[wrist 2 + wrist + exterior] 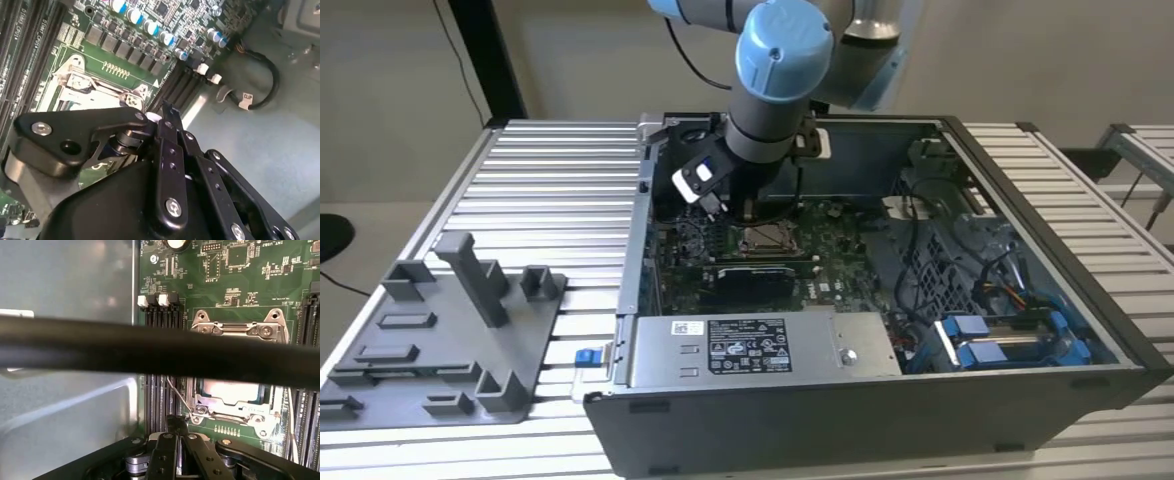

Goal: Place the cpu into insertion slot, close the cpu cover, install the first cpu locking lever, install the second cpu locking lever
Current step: 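Install the second cpu locking lever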

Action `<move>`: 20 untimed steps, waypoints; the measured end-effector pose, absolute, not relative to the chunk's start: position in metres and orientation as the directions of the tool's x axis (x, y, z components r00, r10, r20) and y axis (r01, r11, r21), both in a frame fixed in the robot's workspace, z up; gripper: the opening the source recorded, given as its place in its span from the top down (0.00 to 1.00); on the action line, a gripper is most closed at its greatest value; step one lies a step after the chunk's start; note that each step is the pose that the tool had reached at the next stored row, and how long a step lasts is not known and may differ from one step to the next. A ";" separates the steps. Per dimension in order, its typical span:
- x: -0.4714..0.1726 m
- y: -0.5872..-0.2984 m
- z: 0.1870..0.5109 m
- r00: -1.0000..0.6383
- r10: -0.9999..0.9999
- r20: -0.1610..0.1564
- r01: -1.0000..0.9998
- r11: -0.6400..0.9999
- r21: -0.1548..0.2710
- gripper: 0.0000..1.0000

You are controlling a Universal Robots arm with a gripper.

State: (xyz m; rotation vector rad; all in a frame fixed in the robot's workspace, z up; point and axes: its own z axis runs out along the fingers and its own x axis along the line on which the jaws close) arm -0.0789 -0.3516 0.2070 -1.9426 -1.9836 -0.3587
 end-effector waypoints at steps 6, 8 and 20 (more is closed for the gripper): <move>-0.079 -0.352 0.204 -0.007 0.912 0.411 0.998 0.033 -0.055 1.00; -0.079 -0.351 0.201 -0.008 0.912 0.410 0.998 0.033 -0.055 1.00; -0.070 -0.351 0.196 -0.007 0.913 0.407 0.998 0.033 -0.057 1.00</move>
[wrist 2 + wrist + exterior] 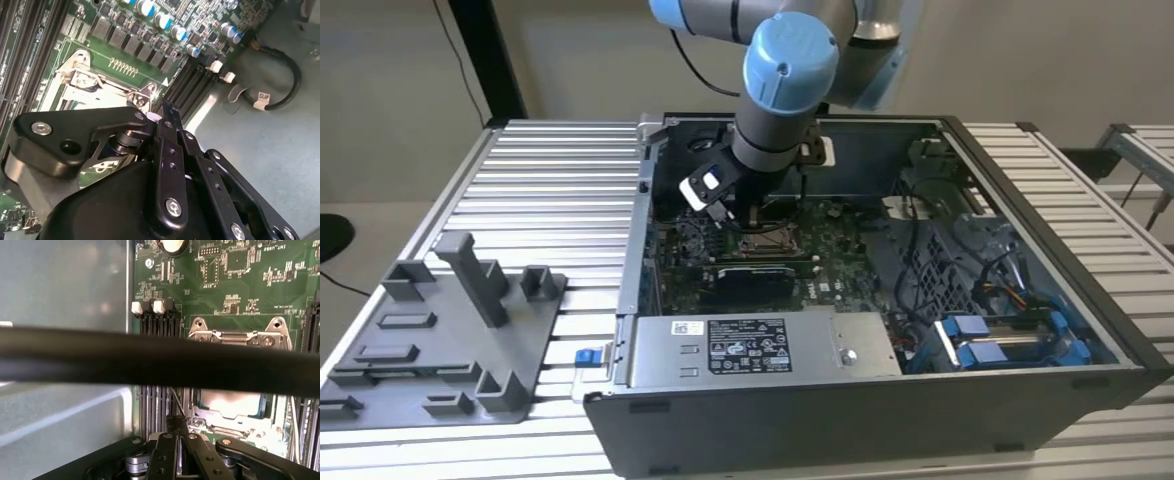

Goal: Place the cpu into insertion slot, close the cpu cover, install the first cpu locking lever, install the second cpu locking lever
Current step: 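Install the second cpu locking lever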

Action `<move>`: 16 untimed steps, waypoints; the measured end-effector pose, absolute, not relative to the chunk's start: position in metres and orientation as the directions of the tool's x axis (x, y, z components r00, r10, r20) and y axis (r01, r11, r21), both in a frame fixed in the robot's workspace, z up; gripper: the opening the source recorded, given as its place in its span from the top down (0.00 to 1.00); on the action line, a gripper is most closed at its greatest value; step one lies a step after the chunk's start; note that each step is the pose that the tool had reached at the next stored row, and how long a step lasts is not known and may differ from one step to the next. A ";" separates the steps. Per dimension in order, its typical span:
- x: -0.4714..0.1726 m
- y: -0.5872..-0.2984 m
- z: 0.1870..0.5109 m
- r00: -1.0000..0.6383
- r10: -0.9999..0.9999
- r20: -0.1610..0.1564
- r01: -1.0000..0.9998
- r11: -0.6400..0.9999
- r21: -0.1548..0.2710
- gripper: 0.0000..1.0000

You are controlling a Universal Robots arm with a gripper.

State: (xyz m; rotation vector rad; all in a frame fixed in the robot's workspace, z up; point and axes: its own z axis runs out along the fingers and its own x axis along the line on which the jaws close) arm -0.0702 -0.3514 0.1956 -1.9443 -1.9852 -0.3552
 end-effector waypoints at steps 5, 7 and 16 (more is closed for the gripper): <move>-0.065 -0.351 0.193 -0.007 0.916 0.401 0.998 0.033 -0.058 1.00; -0.064 -0.349 0.192 -0.007 0.917 0.400 0.998 0.032 -0.058 1.00; -0.057 -0.347 0.188 -0.006 0.919 0.394 0.998 0.032 -0.060 1.00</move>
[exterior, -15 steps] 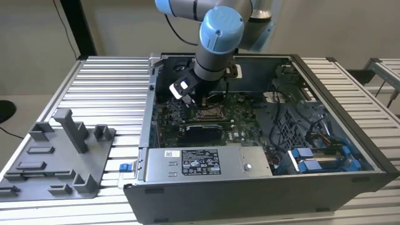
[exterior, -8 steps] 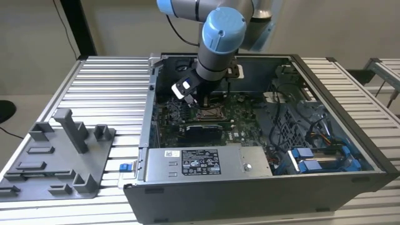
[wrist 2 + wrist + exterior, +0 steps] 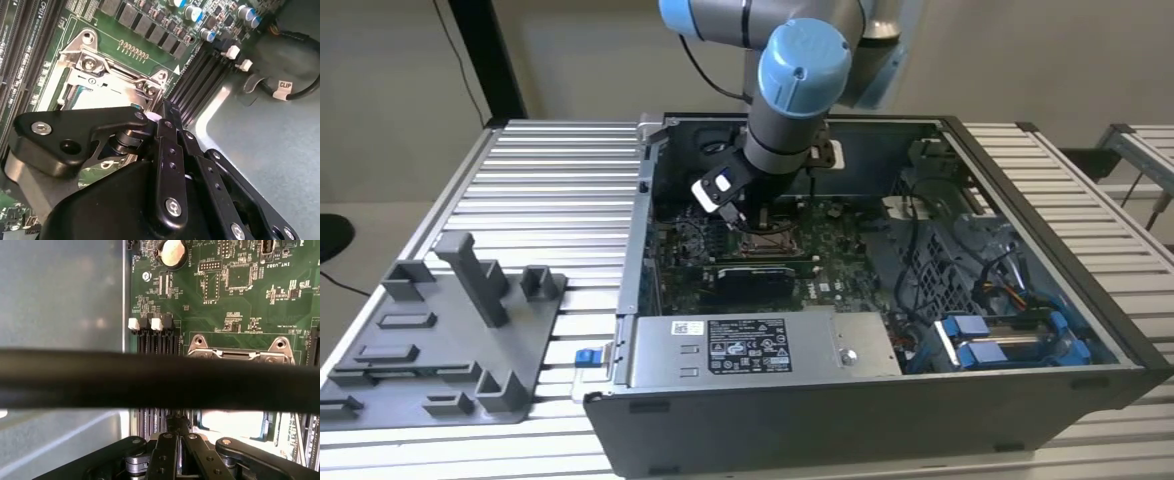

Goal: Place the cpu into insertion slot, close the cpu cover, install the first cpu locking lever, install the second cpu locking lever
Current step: 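Install the second cpu locking lever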

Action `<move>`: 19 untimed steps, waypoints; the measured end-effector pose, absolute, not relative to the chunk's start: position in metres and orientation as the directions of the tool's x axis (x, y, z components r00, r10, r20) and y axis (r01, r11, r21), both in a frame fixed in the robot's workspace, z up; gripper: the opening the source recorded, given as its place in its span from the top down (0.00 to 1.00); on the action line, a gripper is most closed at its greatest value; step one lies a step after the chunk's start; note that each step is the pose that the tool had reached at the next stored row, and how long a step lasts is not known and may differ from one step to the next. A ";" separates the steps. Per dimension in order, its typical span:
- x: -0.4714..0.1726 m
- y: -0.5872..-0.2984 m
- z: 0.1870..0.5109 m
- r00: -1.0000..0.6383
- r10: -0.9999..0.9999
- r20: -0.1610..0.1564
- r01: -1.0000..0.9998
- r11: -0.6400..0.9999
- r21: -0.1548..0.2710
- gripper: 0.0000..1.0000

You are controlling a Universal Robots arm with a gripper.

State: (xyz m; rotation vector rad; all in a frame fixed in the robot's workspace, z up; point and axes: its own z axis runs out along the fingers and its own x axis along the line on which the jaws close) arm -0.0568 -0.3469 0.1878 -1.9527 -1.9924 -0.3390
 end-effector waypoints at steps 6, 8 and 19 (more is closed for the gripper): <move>-0.054 -0.347 0.185 -0.006 0.920 0.393 0.998 0.033 -0.062 1.00; -0.053 -0.347 0.184 -0.006 0.920 0.392 0.997 0.033 -0.062 1.00; -0.057 -0.346 0.184 -0.003 0.912 0.411 0.993 0.052 -0.109 1.00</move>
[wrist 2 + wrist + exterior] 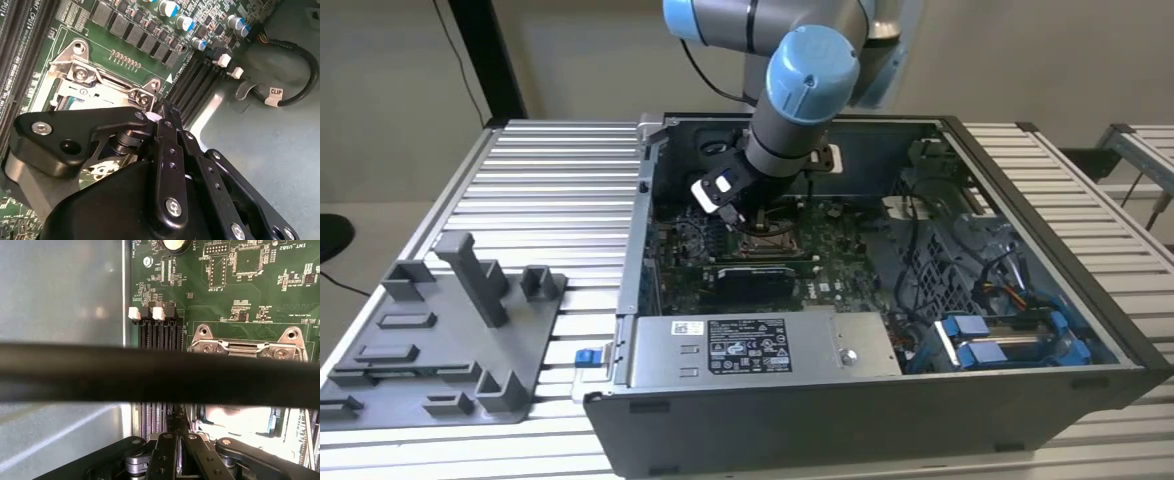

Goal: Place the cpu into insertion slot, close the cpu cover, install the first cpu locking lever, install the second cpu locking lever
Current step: 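Install the second cpu locking lever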

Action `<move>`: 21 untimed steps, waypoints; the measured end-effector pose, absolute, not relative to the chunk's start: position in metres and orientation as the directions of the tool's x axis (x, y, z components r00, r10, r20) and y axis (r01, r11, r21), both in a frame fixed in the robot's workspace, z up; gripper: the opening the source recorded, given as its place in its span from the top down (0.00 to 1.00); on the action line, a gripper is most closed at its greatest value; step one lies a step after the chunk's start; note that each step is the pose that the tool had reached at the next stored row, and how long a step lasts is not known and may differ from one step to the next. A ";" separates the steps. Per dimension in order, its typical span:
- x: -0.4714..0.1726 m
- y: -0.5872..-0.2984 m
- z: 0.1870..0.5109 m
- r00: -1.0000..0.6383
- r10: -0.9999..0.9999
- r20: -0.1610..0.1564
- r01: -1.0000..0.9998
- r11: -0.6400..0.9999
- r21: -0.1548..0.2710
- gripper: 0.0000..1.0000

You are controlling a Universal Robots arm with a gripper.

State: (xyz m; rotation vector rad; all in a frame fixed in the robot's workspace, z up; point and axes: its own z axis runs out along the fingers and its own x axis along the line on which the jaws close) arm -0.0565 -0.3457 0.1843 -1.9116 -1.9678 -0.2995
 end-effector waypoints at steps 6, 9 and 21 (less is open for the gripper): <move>-0.057 -0.346 0.184 -0.003 0.912 0.411 0.993 0.052 -0.109 1.00; -0.057 -0.346 0.184 -0.003 0.912 0.411 0.993 0.052 -0.109 1.00; -0.057 -0.346 0.184 -0.003 0.912 0.411 0.993 0.052 -0.109 1.00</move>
